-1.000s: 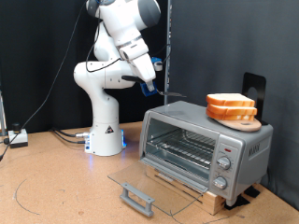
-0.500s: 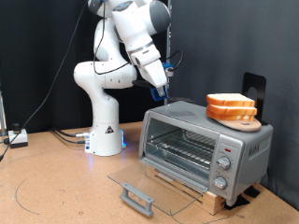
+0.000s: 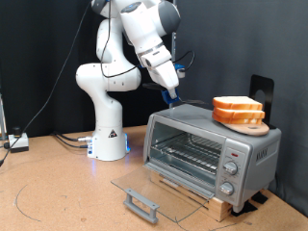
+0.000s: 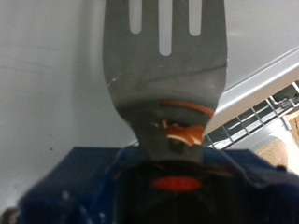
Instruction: Make a piece of toast with the oven
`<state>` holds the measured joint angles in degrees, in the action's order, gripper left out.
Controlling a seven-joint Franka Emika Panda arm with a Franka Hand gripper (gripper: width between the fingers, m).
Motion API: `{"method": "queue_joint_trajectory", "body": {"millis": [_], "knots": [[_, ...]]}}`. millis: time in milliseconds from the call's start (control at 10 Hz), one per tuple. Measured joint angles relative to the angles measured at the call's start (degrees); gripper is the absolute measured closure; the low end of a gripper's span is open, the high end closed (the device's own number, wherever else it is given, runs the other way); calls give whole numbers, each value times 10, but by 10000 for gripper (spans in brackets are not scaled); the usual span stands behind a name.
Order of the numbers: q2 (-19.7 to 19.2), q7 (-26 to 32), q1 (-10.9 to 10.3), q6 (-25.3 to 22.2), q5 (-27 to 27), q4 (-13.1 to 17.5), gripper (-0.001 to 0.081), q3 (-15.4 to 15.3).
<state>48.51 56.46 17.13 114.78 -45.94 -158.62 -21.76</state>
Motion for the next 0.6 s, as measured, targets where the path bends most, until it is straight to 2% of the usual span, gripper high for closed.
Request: {"method": "queue_joint_trajectory", "body": {"millis": [600], "knots": [[-4,0,2,1,7,2,349,0]]}}
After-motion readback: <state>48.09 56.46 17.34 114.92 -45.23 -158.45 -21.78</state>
